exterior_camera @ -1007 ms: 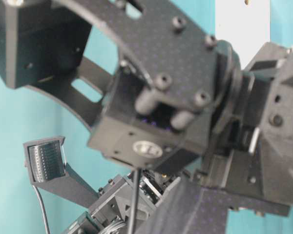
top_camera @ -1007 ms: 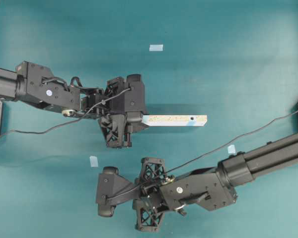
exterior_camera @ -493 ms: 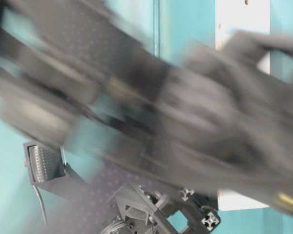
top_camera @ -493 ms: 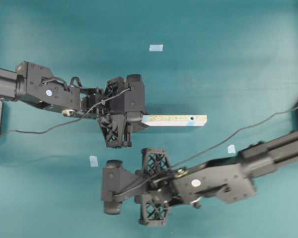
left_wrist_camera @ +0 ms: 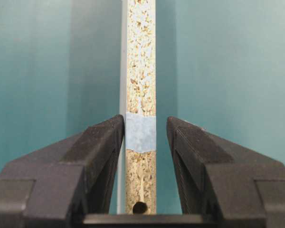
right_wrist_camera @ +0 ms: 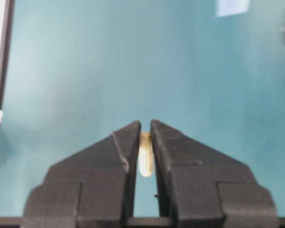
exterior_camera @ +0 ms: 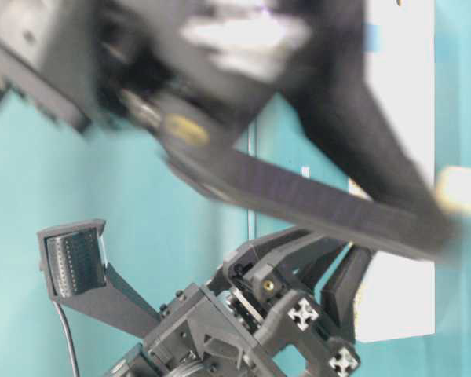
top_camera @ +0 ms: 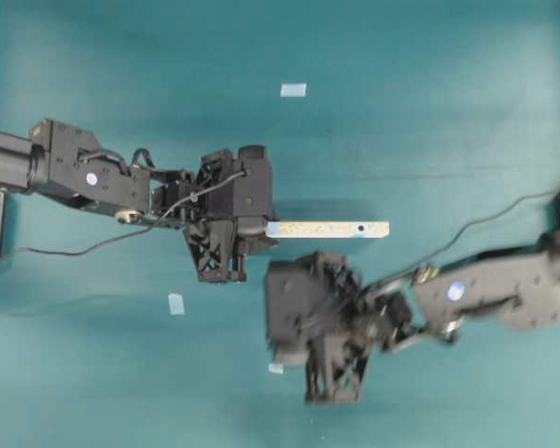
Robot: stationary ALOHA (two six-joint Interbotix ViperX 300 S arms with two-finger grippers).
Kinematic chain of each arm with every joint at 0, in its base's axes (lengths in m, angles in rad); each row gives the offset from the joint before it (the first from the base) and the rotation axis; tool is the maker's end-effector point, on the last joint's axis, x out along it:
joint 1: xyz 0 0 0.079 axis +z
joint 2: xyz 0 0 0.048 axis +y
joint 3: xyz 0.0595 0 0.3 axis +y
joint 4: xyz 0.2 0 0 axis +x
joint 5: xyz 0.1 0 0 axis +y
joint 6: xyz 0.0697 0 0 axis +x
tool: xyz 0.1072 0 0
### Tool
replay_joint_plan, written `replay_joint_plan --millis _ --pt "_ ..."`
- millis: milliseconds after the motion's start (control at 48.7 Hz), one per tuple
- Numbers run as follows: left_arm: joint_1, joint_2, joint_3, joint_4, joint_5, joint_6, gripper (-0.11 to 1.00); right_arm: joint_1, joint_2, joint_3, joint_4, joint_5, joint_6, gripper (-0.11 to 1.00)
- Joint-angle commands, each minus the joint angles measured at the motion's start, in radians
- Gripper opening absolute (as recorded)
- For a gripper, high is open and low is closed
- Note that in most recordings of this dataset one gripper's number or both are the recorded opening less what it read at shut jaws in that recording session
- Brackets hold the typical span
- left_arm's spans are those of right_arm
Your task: Move the wooden board into place and insert the rod into its hole.
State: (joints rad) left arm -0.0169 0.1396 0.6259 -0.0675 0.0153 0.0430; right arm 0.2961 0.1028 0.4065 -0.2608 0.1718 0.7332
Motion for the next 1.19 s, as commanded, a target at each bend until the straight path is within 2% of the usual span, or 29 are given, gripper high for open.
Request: replay_joint_plan --millis 0,226,411,699,966,1171 --pt "-0.012 -0.023 -0.006 0.0 -0.003 -0.008 0.41 -0.026 -0.069 0.035 -0.002 -0.048 -0.002 0.11" --pt "-0.015 -0.023 -0.006 0.0 -0.003 -0.009 0.41 -0.074 -0.167 0.152 -0.011 -0.101 -0.021 0.11" --pt "-0.015 -0.02 -0.006 -0.002 -0.003 -0.008 0.41 -0.114 -0.253 0.265 -0.101 -0.215 -0.031 0.11" --pt "-0.015 -0.017 -0.003 0.0 -0.003 -0.008 0.41 -0.239 -0.365 0.43 -0.152 -0.359 -0.051 0.11" --pt "-0.008 -0.002 -0.011 0.0 -0.003 -0.006 0.41 -0.324 -0.414 0.515 -0.155 -0.508 -0.106 0.11" --pt "0.018 -0.003 -0.006 0.0 0.002 -0.006 0.41 -0.371 -0.408 0.558 -0.137 -0.646 -0.164 0.11"
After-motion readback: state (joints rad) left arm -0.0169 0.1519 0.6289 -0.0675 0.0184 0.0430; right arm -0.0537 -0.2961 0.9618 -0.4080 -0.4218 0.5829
